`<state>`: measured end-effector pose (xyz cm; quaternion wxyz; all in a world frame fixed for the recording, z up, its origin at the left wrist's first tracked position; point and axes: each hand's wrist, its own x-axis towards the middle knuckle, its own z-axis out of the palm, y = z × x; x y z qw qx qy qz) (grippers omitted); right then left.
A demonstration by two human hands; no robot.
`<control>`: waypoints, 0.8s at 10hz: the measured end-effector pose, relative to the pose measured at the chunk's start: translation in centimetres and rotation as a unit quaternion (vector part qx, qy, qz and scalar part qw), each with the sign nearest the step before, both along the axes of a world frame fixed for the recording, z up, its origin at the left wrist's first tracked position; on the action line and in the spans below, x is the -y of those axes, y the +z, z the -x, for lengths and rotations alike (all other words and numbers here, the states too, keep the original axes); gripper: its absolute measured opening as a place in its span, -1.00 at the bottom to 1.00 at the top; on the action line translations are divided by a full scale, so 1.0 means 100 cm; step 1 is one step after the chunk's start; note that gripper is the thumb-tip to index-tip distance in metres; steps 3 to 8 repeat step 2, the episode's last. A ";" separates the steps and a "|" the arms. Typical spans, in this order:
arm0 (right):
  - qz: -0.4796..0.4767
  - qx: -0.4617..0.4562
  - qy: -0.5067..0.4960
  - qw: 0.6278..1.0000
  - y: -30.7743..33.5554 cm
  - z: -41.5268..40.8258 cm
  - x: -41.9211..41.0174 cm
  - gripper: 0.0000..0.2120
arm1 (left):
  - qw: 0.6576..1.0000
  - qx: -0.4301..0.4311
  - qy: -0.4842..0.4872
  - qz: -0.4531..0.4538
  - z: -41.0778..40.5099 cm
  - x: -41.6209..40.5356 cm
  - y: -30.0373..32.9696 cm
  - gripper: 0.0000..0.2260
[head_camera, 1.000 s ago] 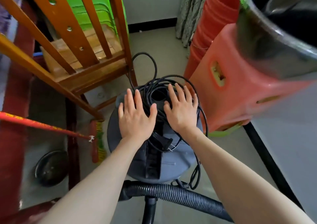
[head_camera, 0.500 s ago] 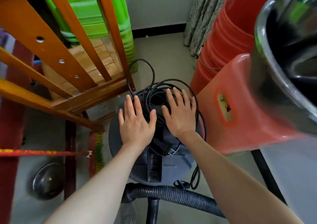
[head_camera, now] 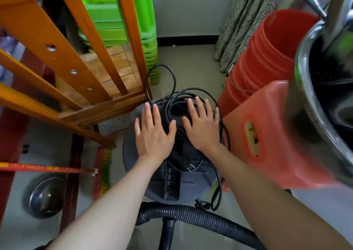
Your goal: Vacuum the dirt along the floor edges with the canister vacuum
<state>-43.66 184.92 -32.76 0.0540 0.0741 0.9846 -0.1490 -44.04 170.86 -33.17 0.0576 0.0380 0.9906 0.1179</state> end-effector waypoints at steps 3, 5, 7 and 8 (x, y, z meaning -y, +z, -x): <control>0.238 0.014 -0.044 0.970 0.041 -0.005 -0.007 -0.47 | 1.000 0.005 0.001 -0.007 0.000 0.001 0.001 -0.34; 0.238 0.014 -0.044 0.970 0.041 -0.005 -0.007 -0.47 | 1.000 0.005 0.001 -0.007 0.000 0.001 0.001 -0.34; 0.238 0.014 -0.044 0.970 0.041 -0.005 -0.007 -0.47 | 1.000 0.005 0.001 -0.007 0.000 0.001 0.001 -0.34; 0.238 0.014 -0.044 0.970 0.041 -0.005 -0.007 -0.47 | 1.000 0.005 0.001 -0.007 0.000 0.001 0.001 -0.34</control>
